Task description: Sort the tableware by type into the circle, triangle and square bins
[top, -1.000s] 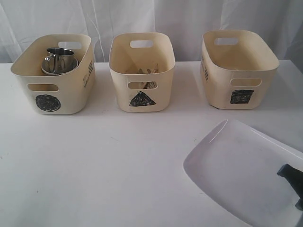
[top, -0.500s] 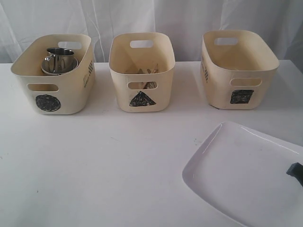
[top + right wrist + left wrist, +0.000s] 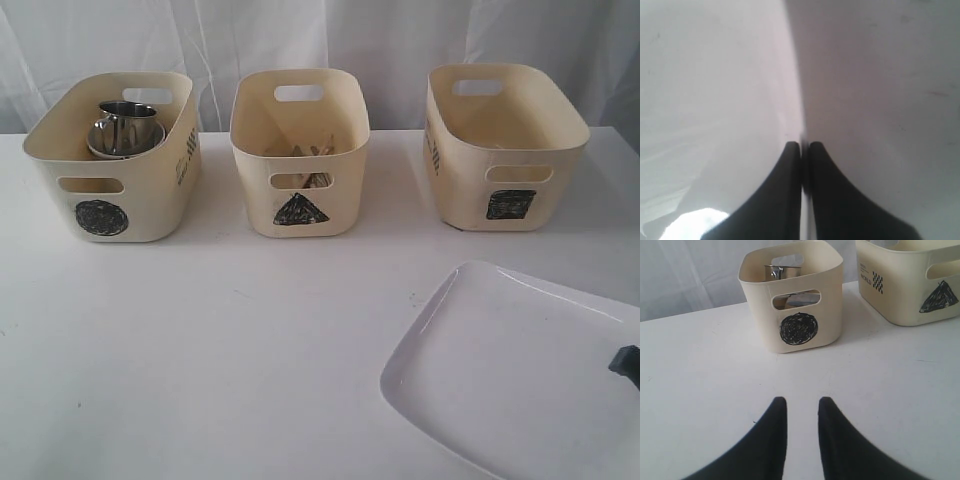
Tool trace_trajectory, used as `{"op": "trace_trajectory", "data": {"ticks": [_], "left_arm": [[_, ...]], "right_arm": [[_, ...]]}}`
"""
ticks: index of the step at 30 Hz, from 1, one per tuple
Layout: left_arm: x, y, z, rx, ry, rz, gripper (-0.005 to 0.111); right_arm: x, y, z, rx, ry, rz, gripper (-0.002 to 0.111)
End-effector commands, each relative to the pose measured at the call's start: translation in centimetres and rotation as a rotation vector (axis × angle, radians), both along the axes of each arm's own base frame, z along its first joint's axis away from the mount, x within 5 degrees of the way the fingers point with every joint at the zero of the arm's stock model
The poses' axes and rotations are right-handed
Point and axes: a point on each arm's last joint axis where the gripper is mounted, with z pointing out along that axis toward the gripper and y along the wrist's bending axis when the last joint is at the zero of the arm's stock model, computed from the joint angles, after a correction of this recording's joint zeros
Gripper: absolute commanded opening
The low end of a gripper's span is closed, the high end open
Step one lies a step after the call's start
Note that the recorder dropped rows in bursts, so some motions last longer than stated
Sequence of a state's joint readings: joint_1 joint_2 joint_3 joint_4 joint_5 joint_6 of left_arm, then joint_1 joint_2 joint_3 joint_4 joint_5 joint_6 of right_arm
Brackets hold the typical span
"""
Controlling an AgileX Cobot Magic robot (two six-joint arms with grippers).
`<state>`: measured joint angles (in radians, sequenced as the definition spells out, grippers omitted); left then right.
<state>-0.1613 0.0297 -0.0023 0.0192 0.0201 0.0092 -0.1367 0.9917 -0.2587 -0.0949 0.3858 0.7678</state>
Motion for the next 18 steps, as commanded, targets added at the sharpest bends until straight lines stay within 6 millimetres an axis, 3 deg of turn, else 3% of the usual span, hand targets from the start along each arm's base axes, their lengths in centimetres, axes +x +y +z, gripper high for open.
{"op": "trace_trajectory", "data": {"ticks": [1, 9, 15, 18], "left_arm": [[0.0, 0.0, 0.0, -0.012, -0.003, 0.001, 0.028], [0.0, 0.0, 0.0, -0.012, -0.003, 0.001, 0.028], [0.0, 0.0, 0.0, -0.012, -0.003, 0.001, 0.028], [0.0, 0.0, 0.0, -0.012, -0.003, 0.001, 0.028]], "right_arm": [[-0.4, 0.2, 1.1, -0.019, -0.079, 0.037, 0.000], [-1.0, 0.3, 2.4, -0.025, -0.167, 0.045, 0.000], [-0.3, 0.3, 5.1, -0.135, -0.226, 0.174, 0.000], [-0.1, 0.3, 5.4, -0.127, -0.236, 0.168, 0.000]]}}
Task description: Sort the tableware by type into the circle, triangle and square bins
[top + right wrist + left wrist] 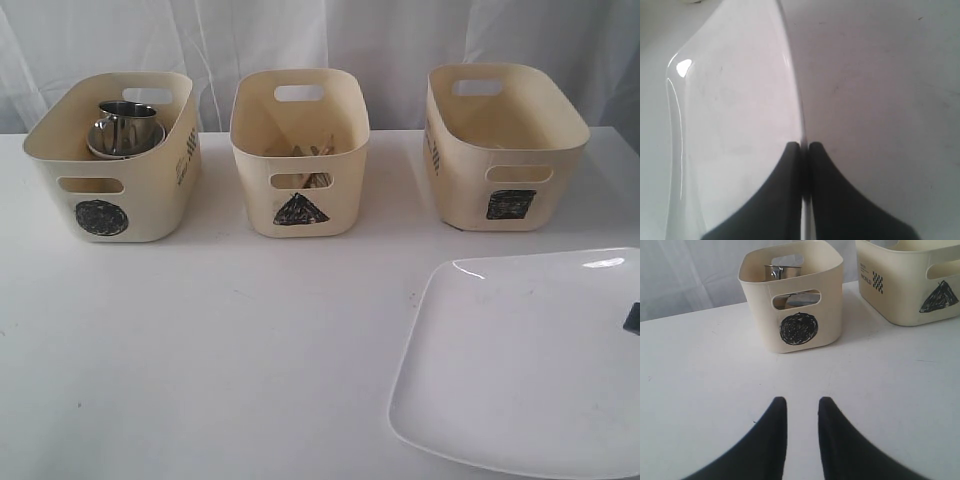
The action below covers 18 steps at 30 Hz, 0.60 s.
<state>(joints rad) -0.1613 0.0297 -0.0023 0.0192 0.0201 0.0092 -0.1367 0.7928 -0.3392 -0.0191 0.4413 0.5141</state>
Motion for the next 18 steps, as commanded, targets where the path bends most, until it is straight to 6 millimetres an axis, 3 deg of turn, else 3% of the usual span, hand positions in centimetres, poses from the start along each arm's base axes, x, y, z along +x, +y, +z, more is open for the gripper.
{"op": "trace_trajectory", "data": {"ticks": [1, 18], "left_arm": [[0.0, 0.0, 0.0, -0.012, -0.003, 0.001, 0.028], [0.0, 0.0, 0.0, -0.012, -0.003, 0.001, 0.028]], "right_arm": [[0.3, 0.0, 0.8, -0.001, -0.037, 0.005, 0.000], [0.8, 0.1, 2.2, 0.002, -0.077, 0.016, 0.000]]}}
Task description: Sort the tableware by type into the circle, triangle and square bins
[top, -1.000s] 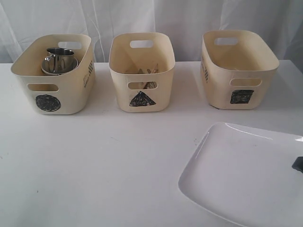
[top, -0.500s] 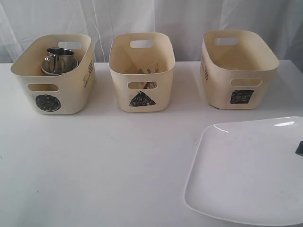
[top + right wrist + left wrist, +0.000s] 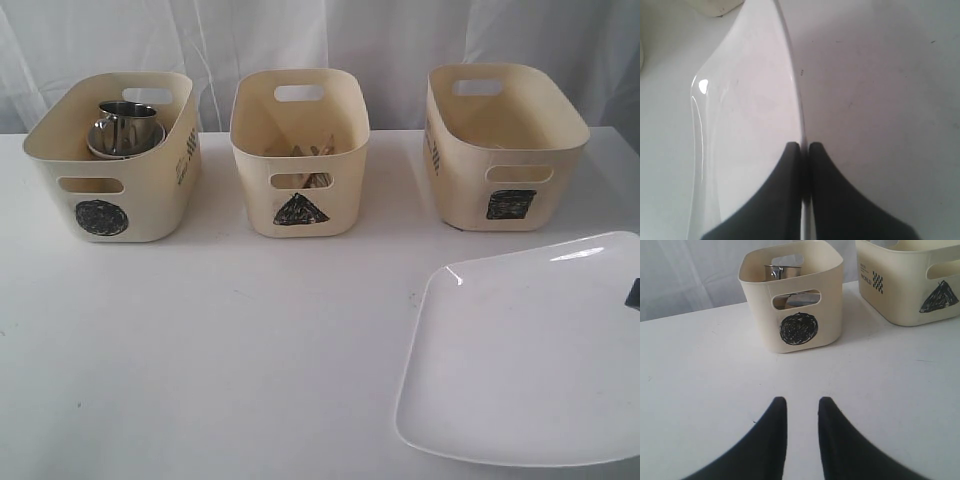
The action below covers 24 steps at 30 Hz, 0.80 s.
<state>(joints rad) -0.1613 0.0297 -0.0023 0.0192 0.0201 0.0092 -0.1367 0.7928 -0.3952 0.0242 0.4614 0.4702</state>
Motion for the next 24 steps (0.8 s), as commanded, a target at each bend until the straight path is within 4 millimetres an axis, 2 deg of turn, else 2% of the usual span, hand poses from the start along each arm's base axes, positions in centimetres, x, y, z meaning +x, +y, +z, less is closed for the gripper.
{"op": "trace_trajectory", "data": {"ticks": [1, 6, 15, 24], "left_arm": [[0.0, 0.0, 0.0, -0.012, -0.003, 0.001, 0.028], [0.0, 0.0, 0.0, -0.012, -0.003, 0.001, 0.028], [0.0, 0.0, 0.0, -0.012, -0.003, 0.001, 0.028], [0.0, 0.0, 0.0, -0.012, -0.003, 0.001, 0.028]], "right_arm": [[0.2, 0.0, 0.6, -0.003, -0.038, -0.001, 0.000], [0.1, 0.0, 0.2, -0.011, -0.009, 0.011, 0.000], [0.0, 0.0, -3.3, 0.006, 0.111, 0.011, 0.000], [0.9, -0.2, -5.6, 0.018, 0.198, 0.009, 0.000]]}}
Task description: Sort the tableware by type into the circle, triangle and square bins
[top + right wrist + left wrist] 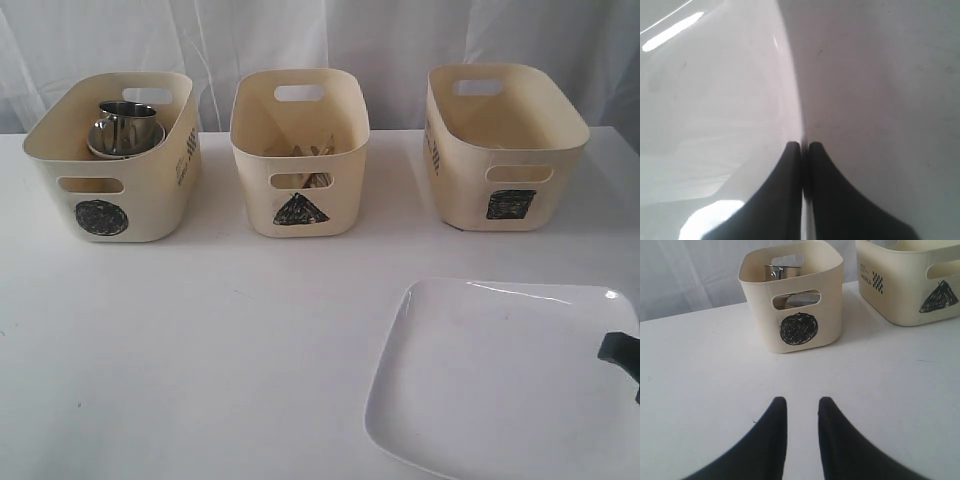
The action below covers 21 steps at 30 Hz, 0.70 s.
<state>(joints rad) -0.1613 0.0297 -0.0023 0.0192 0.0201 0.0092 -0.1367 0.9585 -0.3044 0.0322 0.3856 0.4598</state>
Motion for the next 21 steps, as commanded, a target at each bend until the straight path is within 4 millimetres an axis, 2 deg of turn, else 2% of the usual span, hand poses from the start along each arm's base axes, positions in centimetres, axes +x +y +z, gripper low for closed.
{"op": "trace_trajectory", "data": {"ticks": [1, 21], "left_arm": [[0.0, 0.0, 0.0, -0.012, -0.003, 0.001, 0.028], [0.0, 0.0, 0.0, -0.012, -0.003, 0.001, 0.028]], "right_arm": [[0.5, -0.1, -1.2, -0.005, 0.027, 0.007, 0.000], [2.4, -0.4, -5.3, -0.005, 0.168, 0.030, 0.000]]}}
